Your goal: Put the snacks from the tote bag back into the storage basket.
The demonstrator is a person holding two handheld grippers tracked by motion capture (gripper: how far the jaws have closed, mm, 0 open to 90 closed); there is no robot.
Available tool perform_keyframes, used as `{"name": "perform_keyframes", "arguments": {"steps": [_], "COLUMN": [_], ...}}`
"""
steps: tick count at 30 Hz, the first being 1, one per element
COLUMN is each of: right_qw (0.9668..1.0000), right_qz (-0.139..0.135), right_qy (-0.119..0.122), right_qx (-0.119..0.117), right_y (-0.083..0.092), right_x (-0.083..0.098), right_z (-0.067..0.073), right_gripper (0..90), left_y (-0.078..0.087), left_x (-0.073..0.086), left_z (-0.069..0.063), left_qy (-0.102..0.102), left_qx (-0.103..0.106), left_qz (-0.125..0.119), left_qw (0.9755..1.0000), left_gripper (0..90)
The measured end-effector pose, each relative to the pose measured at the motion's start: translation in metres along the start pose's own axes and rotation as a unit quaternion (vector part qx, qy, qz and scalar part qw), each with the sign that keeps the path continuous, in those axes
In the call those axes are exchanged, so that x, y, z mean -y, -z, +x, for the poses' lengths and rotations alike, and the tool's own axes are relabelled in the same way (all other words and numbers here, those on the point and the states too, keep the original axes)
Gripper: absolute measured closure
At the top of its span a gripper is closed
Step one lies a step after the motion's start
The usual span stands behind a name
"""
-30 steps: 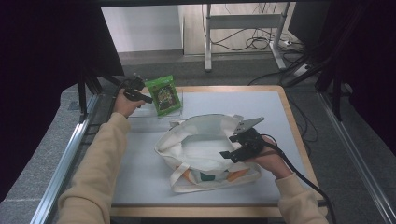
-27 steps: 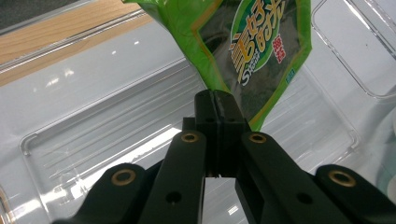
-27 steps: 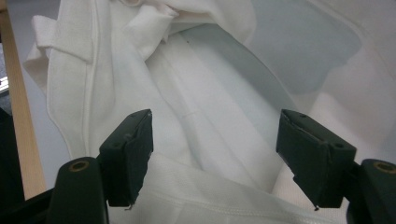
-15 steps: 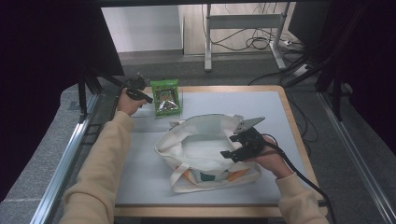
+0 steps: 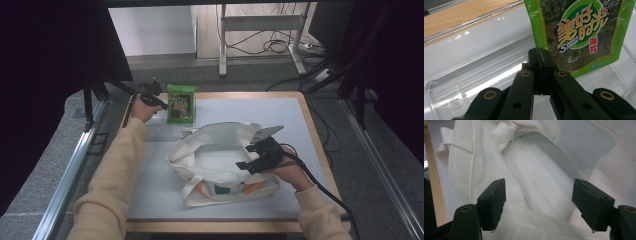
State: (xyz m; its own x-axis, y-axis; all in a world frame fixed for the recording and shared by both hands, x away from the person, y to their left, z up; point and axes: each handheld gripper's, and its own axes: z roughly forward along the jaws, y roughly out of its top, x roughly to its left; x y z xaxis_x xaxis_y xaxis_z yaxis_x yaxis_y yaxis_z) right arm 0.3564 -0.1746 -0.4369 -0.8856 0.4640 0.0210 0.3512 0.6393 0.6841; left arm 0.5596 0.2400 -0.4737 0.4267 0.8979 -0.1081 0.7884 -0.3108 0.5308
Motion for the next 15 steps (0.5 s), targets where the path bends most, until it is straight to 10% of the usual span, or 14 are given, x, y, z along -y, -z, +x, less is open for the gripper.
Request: {"name": "perform_keyframes", "arguments": {"steps": [15], "right_qw": [1.0000], "right_qz": [-0.001], "right_qy": [-0.002], "right_qx": [0.002], "right_y": [0.0016], "right_x": [-0.0002], "right_z": [-0.0006], "right_gripper": [27.4], "left_y": [-0.0002], "left_x": [-0.0014], "left_z": [-0.0026], "left_qy": [0.000], "left_qx": [0.006], "left_qz": [-0.010], "left_qw": [0.9999], "left_gripper": [89.9]}}
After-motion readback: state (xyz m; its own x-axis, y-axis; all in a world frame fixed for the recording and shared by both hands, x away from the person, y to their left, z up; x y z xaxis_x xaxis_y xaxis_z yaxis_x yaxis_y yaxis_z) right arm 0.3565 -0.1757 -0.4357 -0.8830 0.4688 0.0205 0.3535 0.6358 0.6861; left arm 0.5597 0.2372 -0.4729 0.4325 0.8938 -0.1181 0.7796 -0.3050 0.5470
